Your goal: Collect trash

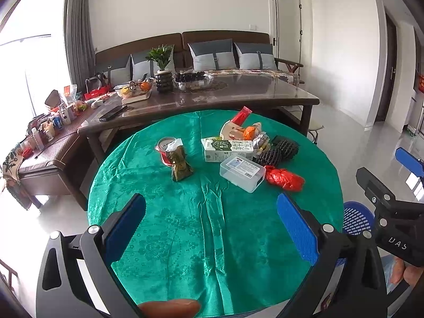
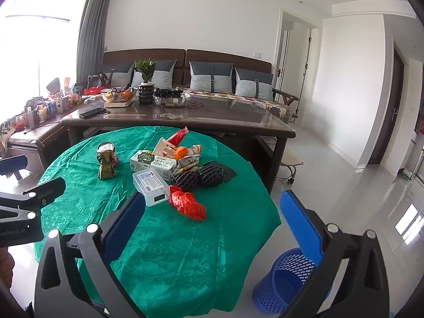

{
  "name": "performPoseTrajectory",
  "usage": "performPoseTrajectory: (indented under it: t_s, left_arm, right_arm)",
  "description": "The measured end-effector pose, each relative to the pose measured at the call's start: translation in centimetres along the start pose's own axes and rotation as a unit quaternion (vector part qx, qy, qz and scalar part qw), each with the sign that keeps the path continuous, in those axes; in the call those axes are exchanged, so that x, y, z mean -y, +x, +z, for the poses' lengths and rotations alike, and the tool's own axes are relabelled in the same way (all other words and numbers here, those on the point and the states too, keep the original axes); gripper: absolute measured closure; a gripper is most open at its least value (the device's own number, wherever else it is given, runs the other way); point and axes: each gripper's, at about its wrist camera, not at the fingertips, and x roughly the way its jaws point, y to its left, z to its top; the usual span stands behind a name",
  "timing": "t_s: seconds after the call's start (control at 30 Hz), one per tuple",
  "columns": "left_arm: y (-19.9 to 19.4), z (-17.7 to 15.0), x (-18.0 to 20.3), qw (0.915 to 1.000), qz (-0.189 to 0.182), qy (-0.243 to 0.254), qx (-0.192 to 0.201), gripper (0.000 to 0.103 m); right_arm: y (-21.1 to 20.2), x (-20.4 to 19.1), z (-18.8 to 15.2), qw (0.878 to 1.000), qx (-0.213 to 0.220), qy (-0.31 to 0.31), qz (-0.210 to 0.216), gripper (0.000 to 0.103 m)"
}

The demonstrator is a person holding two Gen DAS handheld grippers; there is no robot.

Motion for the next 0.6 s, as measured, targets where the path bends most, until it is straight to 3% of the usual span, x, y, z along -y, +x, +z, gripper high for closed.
performPoseTrajectory:
  t_s: [0.6]
  left_arm:
    - [-0.16,-0.18,-0.02,1.0,0.005,0.007,0.001,0.005]
  right_arm:
    - [-0.18,0.12,0.0,1.0,0.003,0.002,0.0,0.005]
